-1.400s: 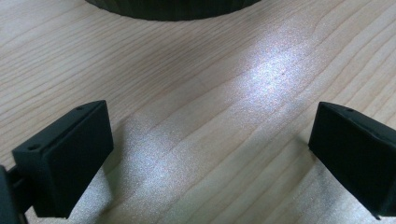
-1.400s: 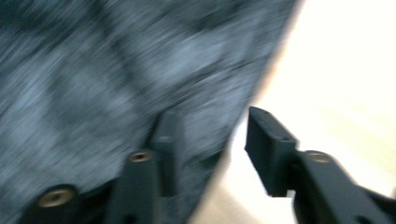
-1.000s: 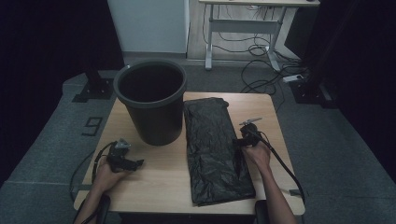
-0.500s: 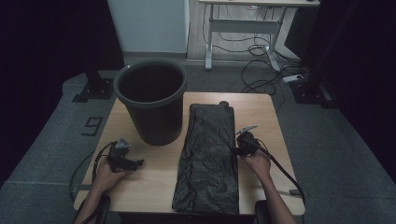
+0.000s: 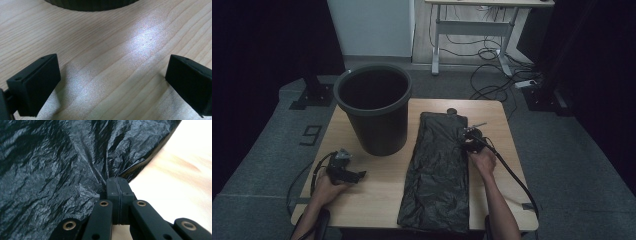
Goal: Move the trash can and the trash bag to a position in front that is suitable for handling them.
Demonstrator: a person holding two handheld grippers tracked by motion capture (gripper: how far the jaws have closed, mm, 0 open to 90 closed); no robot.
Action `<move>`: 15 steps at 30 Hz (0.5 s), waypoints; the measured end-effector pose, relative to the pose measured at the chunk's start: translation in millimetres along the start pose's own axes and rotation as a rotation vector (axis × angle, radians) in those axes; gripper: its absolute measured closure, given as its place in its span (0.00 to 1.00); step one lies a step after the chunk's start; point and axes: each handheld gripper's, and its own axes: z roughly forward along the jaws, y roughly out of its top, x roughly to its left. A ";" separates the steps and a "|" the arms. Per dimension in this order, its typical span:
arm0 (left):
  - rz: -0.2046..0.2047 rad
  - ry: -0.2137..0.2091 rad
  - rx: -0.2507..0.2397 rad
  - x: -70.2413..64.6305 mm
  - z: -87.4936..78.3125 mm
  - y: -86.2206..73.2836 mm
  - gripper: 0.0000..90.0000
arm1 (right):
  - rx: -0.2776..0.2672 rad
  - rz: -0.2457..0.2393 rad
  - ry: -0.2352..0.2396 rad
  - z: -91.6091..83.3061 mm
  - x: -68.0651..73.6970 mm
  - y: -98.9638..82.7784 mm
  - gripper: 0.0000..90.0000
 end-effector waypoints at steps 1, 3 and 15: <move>0.000 0.000 0.000 0.0 0.0 0.0 0.00 | 0.008 0.001 -0.027 -5.9 -4.1 -6.9 0.99; 0.000 0.000 0.000 0.0 0.0 0.0 0.00 | 0.021 0.007 -0.076 -18.9 -15.3 -22.9 0.99; 0.003 -0.004 -0.001 0.8 0.1 0.1 0.00 | -0.009 0.171 -0.173 -93.7 -71.2 -127.5 0.98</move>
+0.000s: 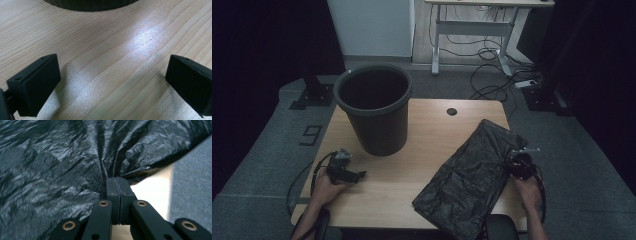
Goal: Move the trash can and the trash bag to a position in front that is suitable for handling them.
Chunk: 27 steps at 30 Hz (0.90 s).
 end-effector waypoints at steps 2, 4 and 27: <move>0.000 0.000 0.000 0.2 -0.1 -0.1 0.00 | 0.000 -0.006 -0.008 -10.0 -3.2 -13.6 0.98; -0.001 0.000 0.000 0.3 -0.2 -0.2 0.00 | 0.003 -0.012 -0.011 -17.4 -4.6 -22.9 0.98; -0.063 0.167 -0.037 45.2 -16.3 44.2 0.00 | -0.175 -0.094 0.064 -31.8 27.0 0.4 0.00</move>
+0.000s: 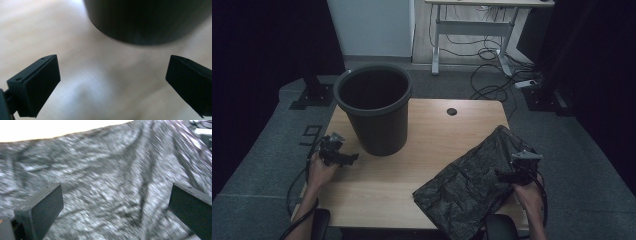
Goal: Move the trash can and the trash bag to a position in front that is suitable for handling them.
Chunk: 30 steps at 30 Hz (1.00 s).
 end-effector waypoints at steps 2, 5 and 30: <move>-0.013 0.018 -0.032 7.2 0.0 7.2 0.00 | -0.014 0.004 0.019 1.2 2.3 3.9 0.00; -0.006 0.045 -0.064 15.9 0.3 15.8 0.00 | -0.030 -0.005 0.044 4.2 5.6 8.9 0.00; -0.046 0.127 -0.127 68.8 6.5 77.8 0.00 | -0.049 -0.070 0.077 34.2 31.8 50.6 0.00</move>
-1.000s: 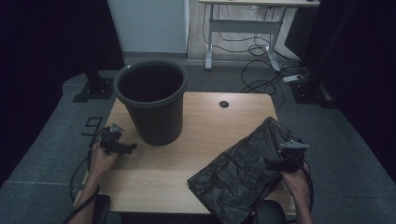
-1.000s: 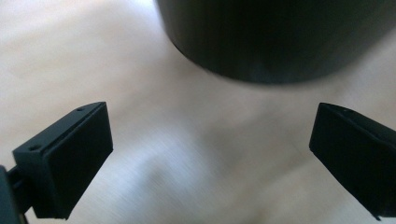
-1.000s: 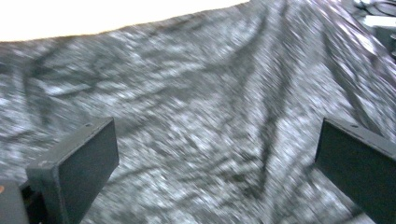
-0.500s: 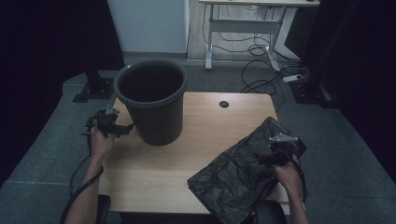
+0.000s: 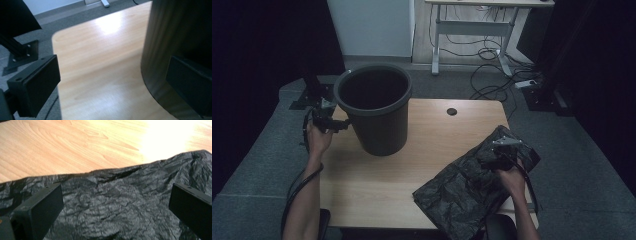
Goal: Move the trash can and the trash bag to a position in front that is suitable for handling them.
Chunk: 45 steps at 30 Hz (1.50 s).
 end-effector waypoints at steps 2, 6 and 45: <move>-0.002 0.002 -0.007 3.1 1.3 5.4 0.00 | -0.008 0.003 0.002 1.6 0.8 4.1 0.00; 0.022 0.004 -0.003 1.9 4.6 13.9 0.00 | -0.001 -0.015 -0.007 5.9 3.1 14.4 0.00; 0.101 -0.277 -0.064 -108.5 51.2 73.6 0.00 | -0.063 0.054 0.010 92.1 16.2 118.7 0.00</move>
